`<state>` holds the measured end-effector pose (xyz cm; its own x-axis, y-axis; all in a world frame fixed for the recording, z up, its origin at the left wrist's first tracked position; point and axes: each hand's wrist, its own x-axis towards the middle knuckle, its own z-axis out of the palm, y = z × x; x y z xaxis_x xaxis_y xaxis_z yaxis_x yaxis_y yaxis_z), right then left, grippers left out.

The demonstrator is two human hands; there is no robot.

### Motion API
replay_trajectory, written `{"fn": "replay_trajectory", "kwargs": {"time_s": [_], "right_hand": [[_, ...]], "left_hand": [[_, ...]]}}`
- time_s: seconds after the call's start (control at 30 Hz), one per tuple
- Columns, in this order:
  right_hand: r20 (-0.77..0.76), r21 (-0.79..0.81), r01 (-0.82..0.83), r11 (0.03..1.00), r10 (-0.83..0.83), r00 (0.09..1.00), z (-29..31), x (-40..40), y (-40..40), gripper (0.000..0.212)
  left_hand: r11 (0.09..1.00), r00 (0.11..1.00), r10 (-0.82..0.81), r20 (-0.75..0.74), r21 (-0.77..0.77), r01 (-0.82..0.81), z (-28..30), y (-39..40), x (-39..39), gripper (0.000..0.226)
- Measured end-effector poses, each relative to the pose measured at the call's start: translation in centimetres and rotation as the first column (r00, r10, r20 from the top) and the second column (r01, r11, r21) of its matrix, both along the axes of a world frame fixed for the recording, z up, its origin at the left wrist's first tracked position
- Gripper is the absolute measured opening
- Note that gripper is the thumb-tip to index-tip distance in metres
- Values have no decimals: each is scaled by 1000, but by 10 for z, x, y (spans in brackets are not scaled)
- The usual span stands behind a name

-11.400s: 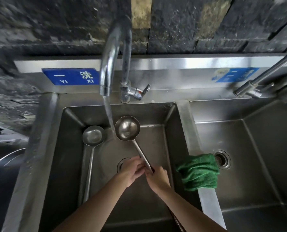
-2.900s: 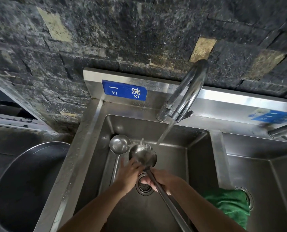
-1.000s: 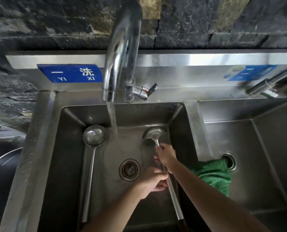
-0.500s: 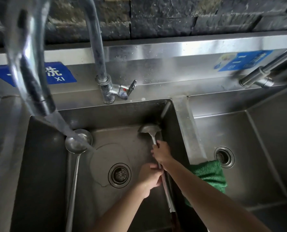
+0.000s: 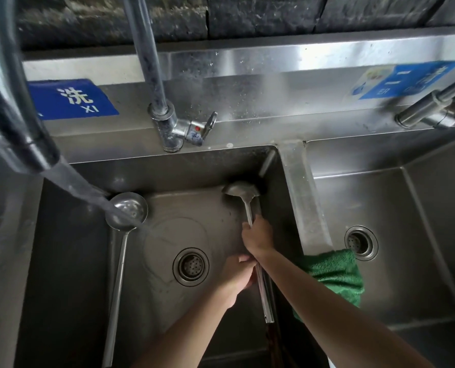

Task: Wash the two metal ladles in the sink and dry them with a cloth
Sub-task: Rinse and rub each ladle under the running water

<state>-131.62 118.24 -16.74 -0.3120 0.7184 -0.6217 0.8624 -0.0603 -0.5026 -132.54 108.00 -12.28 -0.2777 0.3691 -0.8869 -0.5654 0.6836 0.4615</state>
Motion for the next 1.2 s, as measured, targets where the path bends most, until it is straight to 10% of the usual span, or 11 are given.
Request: {"fn": "replay_trajectory", "kwargs": {"time_s": [0.17, 0.37, 0.53, 0.73, 1.2], "right_hand": [[147, 283, -383, 879, 355, 923, 25, -1, -31, 63], [133, 16, -496, 868, 490, 861, 46, -26, -97, 41], [6, -110, -513, 851, 516, 856, 33, -53, -161, 41], [-40, -310, -492, 814, 506, 862, 23, -79, -215, 42], [-19, -422, -27, 906, 21, 1000, 32, -95, -252, 22]], "left_hand": [[984, 933, -180, -310, -43, 176, -9, -43, -15, 15], [917, 482, -384, -788, -385, 101, -27, -147, -61, 26], [847, 574, -428, -698, -531, -14, -31, -219, -101, 49], [889, 913, -157, -376, -457, -35, -32, -264, -122, 42], [1000, 988, 12, -156, 21, -9, 25, -264, -115, 8]]}}
